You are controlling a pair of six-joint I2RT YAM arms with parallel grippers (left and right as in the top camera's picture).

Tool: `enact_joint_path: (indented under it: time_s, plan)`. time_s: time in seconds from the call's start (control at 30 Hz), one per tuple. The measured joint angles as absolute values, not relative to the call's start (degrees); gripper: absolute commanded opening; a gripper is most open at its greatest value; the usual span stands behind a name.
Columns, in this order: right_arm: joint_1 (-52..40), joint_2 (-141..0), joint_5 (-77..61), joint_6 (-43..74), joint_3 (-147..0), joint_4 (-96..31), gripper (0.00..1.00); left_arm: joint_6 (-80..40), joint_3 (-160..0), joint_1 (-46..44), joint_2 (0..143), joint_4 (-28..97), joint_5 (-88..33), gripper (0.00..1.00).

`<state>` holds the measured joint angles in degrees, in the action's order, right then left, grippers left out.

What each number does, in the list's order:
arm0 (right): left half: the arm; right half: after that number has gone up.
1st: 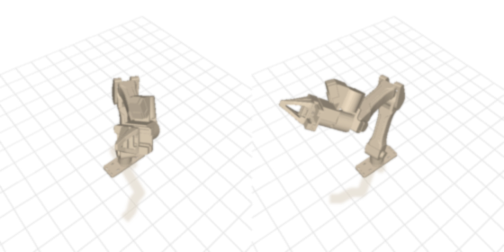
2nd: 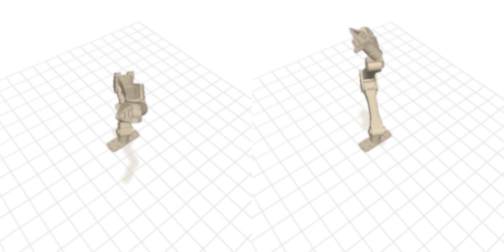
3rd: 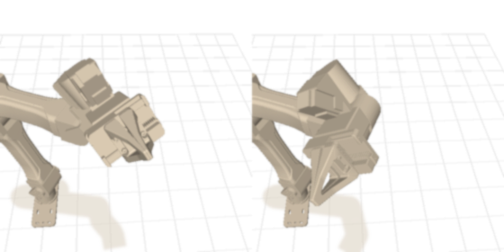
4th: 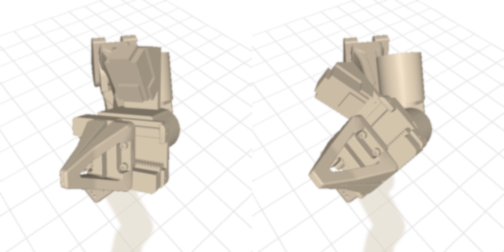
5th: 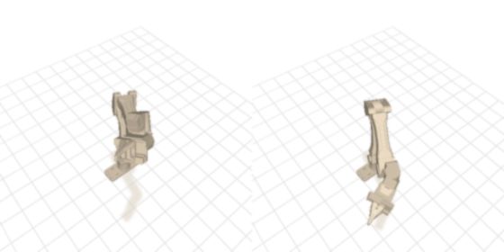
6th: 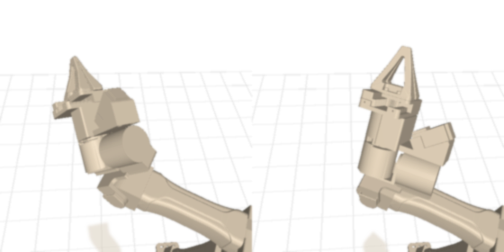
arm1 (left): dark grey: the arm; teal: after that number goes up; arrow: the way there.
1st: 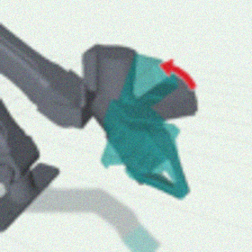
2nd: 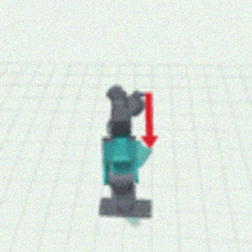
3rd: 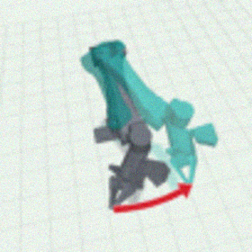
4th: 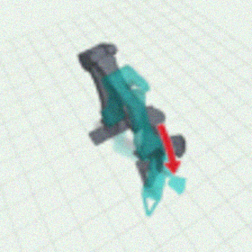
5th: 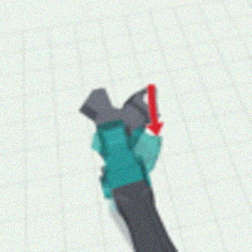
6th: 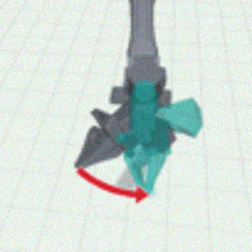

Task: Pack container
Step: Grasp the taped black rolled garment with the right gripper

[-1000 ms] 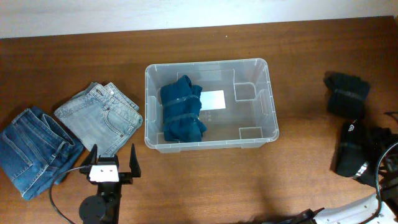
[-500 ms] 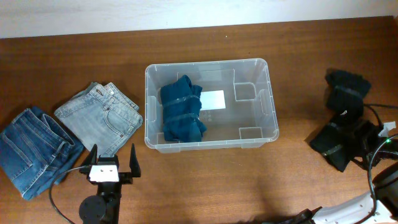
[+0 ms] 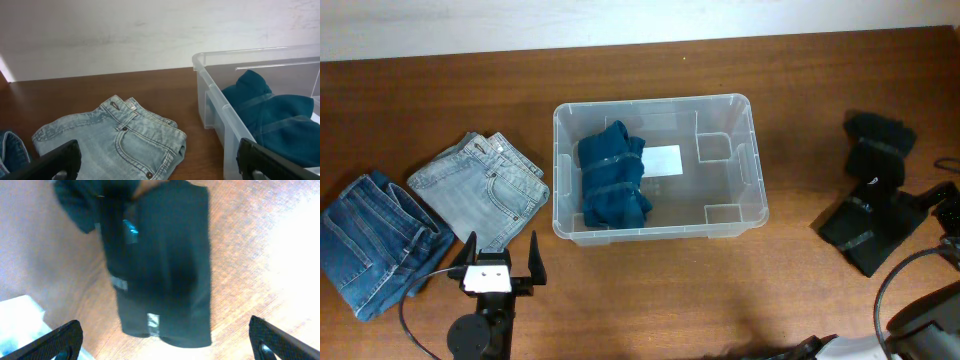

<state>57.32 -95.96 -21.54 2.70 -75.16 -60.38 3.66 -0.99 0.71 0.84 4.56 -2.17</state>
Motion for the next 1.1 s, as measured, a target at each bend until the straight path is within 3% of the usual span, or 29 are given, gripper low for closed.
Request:
enact_joint_path:
  time_s: [0.57, 1.1]
  plan:
    - [56.84, -106.74, -17.47, 2.59, -75.09, -54.78, 1.0, 3.66, -0.99, 0.71, 0.84, 4.56, -2.17, 0.99]
    - [48.01, -108.92, -12.21, 2.46, -74.98, -51.75, 0.98, 3.66, -0.99, 0.71, 0.84, 4.56, -2.17, 0.99]
